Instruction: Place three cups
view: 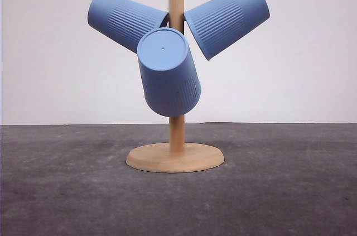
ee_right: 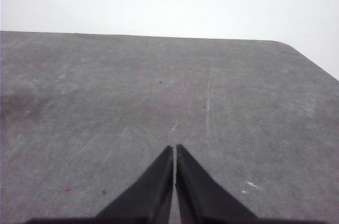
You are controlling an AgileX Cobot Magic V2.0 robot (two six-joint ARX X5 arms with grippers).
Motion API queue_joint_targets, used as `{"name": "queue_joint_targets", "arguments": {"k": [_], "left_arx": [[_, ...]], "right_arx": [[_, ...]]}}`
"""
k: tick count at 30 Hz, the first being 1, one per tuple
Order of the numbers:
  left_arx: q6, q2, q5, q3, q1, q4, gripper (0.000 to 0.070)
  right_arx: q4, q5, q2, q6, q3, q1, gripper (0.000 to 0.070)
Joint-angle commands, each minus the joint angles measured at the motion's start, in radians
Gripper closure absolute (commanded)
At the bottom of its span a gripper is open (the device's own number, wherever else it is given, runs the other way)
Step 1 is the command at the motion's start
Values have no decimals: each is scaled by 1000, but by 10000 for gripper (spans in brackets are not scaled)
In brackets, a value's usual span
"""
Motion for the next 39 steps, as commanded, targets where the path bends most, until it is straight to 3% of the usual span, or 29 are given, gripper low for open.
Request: {"name": "queue_joint_targets", "arguments": {"k": [1,39], "left_arx": [[-2,-2,-3,-14,1,8,678],[-2,-2,-3,-14,1,8,678]], "right_arx": [[13,0,0,-3,-2,1,696],[13,0,0,-4,-2,1,696]]}}
